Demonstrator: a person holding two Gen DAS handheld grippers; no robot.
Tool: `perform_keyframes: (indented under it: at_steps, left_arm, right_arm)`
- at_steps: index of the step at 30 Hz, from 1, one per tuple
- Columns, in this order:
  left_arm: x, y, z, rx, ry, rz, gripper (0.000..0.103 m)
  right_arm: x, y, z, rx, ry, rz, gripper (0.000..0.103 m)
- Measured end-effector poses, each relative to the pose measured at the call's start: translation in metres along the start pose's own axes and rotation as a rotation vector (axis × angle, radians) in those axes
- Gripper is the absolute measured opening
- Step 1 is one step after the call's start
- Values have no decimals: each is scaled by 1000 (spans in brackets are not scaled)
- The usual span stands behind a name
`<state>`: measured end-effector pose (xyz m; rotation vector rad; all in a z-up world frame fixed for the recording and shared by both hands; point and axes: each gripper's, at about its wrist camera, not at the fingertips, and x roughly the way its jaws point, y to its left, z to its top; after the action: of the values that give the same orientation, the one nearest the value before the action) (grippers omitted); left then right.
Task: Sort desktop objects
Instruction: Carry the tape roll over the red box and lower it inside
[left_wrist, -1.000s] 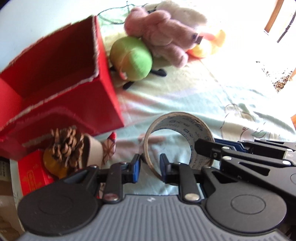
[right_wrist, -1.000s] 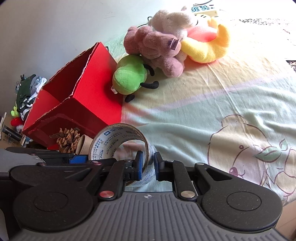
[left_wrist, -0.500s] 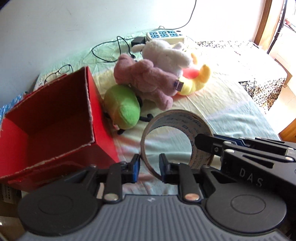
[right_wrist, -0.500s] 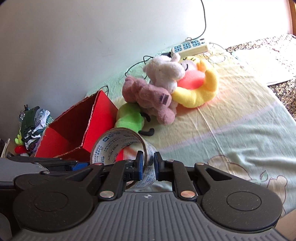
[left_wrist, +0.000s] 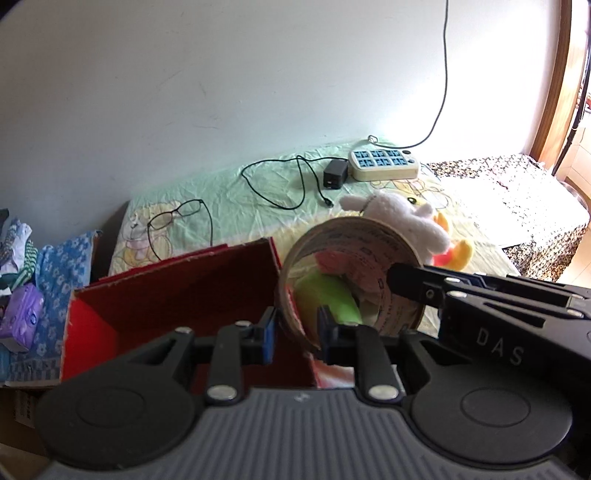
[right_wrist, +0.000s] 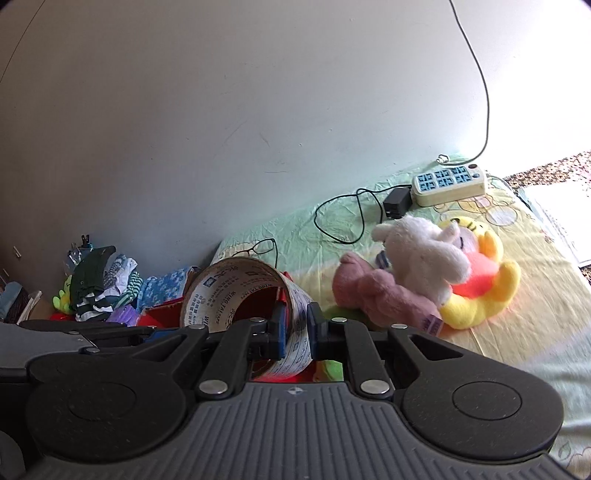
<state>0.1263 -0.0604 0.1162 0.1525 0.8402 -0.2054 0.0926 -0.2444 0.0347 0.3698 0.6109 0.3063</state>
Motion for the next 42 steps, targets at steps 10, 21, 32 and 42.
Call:
perform_keyframes:
  at_steps: [10,21,32,42]
  left_arm:
    - [40,96,-6,-105,97,-9,19]
    - [124,144,-32,-173,292,-101,18]
    - [177,175,-41,-293,429,-178,22]
    - [190,182,-41,-351,505,-171,23]
  right_arm:
    - [80,65,4,-77,109,18,13]
    - [161,79,-23,-108,314,-69,12]
    - [209,87,-30,-212,445,-133,10]
    - [226,89,-29,-264,483,-162,9]
